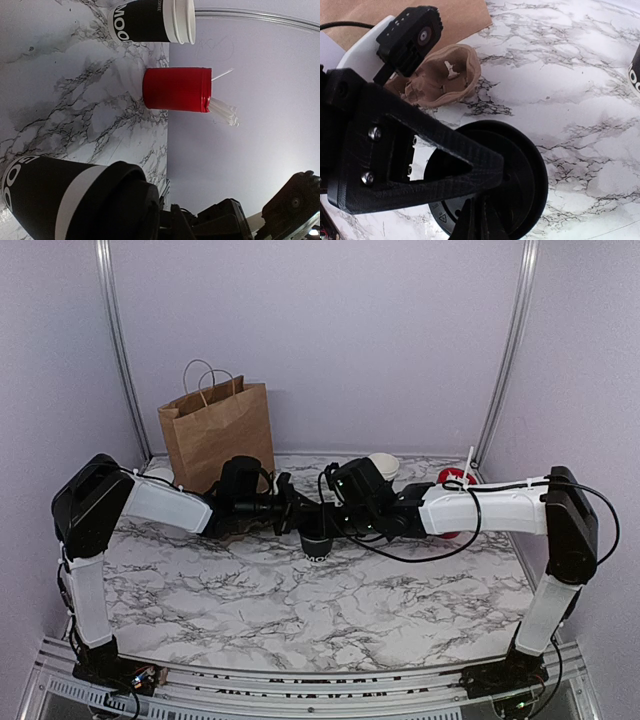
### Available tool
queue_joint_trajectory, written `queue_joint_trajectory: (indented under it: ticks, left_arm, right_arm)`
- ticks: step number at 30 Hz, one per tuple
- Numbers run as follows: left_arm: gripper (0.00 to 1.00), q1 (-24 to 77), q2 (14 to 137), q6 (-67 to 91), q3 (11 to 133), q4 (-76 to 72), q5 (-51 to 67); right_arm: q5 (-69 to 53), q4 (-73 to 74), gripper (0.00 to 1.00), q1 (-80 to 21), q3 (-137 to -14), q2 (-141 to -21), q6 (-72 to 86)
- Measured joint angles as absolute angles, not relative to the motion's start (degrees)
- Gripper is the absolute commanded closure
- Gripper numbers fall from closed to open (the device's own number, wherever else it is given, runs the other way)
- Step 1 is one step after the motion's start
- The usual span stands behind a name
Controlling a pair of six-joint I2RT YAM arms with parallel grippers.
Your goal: Pack the takeout coffee
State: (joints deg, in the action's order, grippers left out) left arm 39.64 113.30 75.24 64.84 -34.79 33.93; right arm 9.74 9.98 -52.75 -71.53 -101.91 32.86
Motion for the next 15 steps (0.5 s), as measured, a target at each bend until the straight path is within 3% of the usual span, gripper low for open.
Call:
queue_joint_trajectory:
  ticks: [15]
  left_arm:
    - [0.89, 39.66, 113.10, 73.43, 66.83, -31.27, 34.06]
  right_arm:
    - [8.05, 11.14, 0.92, -52.40, -72.44, -101.62, 32.51]
